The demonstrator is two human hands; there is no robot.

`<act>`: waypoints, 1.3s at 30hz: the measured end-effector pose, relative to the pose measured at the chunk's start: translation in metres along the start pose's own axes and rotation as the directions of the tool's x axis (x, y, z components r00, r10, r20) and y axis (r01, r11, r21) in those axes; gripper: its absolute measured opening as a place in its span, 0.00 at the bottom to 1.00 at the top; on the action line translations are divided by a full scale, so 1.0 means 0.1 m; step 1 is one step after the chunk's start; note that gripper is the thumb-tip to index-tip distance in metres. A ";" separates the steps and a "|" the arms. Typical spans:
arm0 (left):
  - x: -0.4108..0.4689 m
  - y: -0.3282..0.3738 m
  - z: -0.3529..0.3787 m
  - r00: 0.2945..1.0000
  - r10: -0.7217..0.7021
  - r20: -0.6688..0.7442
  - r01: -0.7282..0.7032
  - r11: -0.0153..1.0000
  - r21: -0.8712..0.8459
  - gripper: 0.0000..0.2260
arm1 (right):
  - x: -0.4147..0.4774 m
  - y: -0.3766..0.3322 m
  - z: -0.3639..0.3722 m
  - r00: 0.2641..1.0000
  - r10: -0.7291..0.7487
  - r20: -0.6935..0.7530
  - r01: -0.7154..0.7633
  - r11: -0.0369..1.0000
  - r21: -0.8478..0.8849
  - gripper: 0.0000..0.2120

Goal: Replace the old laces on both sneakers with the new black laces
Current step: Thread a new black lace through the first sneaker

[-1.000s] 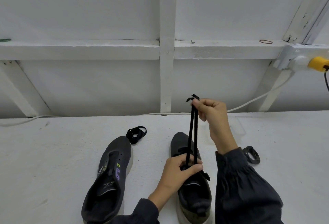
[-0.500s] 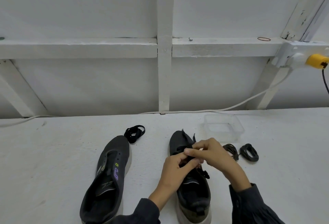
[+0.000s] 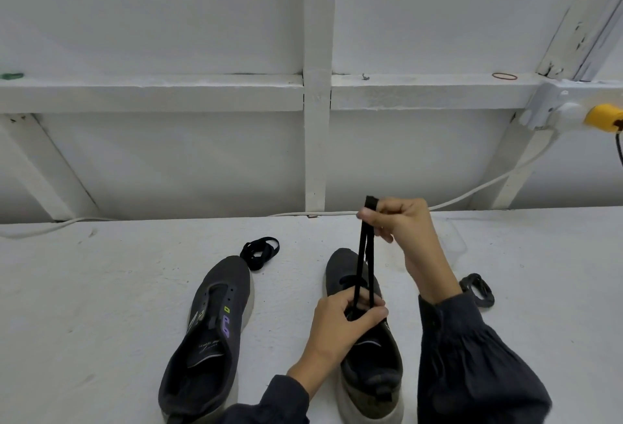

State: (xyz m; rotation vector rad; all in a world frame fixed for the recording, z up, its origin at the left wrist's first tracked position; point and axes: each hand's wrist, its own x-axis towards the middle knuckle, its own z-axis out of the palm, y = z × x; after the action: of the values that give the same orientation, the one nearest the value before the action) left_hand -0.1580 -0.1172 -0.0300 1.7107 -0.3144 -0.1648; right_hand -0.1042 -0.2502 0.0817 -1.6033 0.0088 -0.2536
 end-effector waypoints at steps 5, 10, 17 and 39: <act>0.03 0.05 -0.05 0.999 0.003 0.036 -0.002 1.000 -0.018 0.01 | 0.08 0.24 0.08 0.998 0.048 -0.045 -0.044 0.996 0.079 0.11; 0.03 0.13 -0.07 1.000 -0.001 0.021 0.004 0.992 -0.124 0.10 | -0.06 0.41 -0.13 0.919 0.355 0.172 -0.210 0.809 -0.549 0.25; 0.12 0.14 -0.09 0.994 0.090 -0.058 -0.089 0.996 0.011 0.14 | -0.43 0.30 -0.25 0.870 0.397 0.292 -0.242 0.860 -0.448 0.23; 0.04 -0.08 -0.02 0.998 0.053 0.039 -0.057 0.992 0.111 0.24 | -0.51 0.17 -0.06 0.945 0.195 0.264 -0.220 0.973 0.069 0.05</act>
State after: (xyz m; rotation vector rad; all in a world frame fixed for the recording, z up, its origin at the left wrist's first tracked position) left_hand -0.1527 -0.1155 -0.0370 1.8099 -0.4034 -0.1394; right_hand -0.1519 -0.2484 0.0574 -1.5138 -0.0327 0.1168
